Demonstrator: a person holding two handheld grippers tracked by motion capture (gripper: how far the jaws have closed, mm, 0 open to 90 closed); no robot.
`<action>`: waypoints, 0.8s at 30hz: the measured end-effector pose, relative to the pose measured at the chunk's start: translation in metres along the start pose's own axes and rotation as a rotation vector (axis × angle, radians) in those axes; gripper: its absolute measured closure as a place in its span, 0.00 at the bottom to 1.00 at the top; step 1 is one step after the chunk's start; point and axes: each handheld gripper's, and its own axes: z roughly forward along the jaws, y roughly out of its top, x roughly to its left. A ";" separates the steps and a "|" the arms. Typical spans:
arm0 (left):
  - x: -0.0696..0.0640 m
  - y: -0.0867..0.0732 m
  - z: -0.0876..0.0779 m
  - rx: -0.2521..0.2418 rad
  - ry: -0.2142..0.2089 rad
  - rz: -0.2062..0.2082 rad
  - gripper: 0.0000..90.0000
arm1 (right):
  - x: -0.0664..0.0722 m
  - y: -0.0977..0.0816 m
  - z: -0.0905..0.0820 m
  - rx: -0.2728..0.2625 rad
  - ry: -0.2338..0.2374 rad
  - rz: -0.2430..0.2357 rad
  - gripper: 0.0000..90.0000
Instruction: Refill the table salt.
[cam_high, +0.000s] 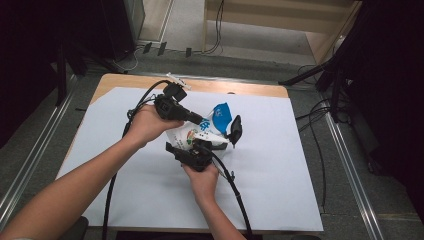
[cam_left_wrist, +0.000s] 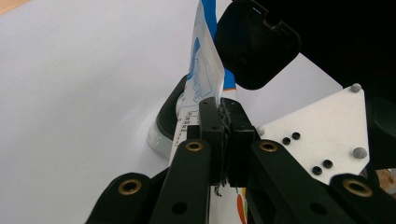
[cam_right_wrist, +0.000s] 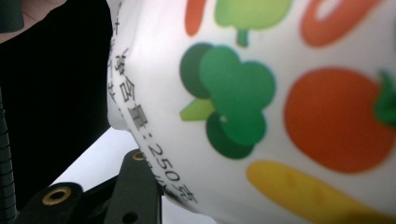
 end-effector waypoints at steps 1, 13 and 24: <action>0.000 0.000 0.000 0.000 0.000 0.000 1.00 | 0.000 0.000 0.000 -0.001 -0.001 -0.002 0.68; 0.001 0.000 0.000 -0.003 0.000 -0.006 1.00 | 0.002 0.002 0.003 0.000 0.008 -0.004 0.68; 0.001 0.000 0.000 -0.004 -0.002 -0.001 1.00 | 0.001 0.002 0.002 0.004 -0.006 -0.013 0.68</action>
